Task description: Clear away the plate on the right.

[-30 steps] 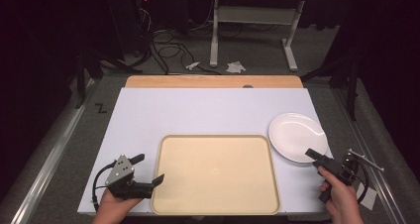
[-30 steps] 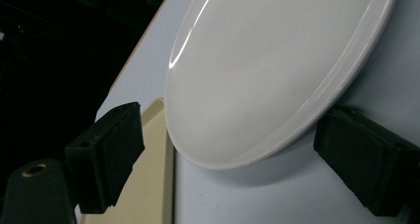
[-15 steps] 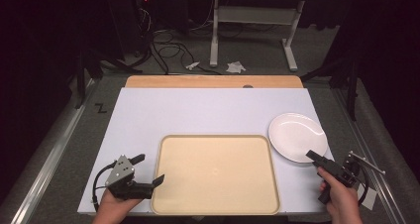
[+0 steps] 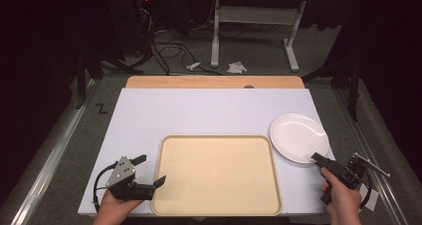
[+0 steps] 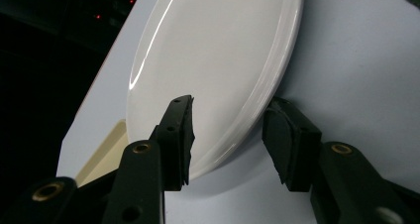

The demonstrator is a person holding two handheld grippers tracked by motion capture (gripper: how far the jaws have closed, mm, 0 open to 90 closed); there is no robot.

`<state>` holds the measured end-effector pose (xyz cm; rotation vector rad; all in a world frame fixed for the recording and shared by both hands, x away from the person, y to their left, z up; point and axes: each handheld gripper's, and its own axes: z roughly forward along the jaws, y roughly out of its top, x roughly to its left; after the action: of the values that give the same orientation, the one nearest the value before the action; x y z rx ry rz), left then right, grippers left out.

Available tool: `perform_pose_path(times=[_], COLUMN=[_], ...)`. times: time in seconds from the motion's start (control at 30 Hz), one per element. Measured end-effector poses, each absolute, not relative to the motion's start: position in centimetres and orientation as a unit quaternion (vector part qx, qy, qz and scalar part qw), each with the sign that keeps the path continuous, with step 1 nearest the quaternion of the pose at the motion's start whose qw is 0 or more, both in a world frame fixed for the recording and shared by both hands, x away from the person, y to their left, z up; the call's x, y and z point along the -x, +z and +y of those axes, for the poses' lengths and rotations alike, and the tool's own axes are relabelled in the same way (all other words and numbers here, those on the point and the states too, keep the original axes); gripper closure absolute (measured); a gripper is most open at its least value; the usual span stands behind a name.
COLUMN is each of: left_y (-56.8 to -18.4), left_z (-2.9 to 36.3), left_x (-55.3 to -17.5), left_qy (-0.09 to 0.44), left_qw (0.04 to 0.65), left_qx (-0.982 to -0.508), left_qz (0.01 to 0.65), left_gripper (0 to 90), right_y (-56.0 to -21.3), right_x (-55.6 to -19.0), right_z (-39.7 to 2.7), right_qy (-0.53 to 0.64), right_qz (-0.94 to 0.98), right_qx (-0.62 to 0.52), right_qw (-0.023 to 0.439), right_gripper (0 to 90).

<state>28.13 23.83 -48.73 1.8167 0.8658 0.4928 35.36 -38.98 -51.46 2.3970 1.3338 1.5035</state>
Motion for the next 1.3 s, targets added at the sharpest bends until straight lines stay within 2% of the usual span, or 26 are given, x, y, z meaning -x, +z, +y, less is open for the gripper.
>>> perform_pose_path(times=[0.2, 0.4, 0.6, 0.73, 1.07, 1.3], left_y=[-48.8, -48.8, -48.9, -48.9, -48.8, -48.8], left_z=[23.8, 23.7, 23.6, 23.4, 23.5, 23.6], left_x=[-28.2, -28.2, -28.2, -28.2, -28.1, -28.1], left_qy=[0.203, 0.202, 0.201, 0.201, 0.203, 0.203], left_qw=[0.508, 0.506, 0.505, 0.503, 0.505, 0.504], left_qx=[-0.757, -0.760, -0.761, -0.764, -0.761, -0.762], left_qz=[0.358, 0.355, 0.355, 0.352, 0.353, 0.353], left_gripper=[5.5, 5.6, 5.7, 5.7, 5.9, 5.9], right_y=[-51.8, -52.1, -52.2, -52.4, -52.2, -51.3], right_x=[-35.8, -35.8, -35.8, -35.9, -35.9, -35.7], right_z=[-39.3, -39.7, -39.6, -39.7, -39.7, -39.7], right_qy=[0.491, 0.495, 0.489, 0.482, 0.485, 0.512], right_qz=[0.406, 0.386, 0.380, 0.380, 0.379, 0.377], right_qx=[-0.771, -0.778, -0.785, -0.790, -0.788, -0.772], right_qw=[-0.008, -0.027, -0.020, -0.018, -0.018, -0.015], right_gripper=[56.3, 66.4, 71.5, 80.0, 82.7, 88.5])
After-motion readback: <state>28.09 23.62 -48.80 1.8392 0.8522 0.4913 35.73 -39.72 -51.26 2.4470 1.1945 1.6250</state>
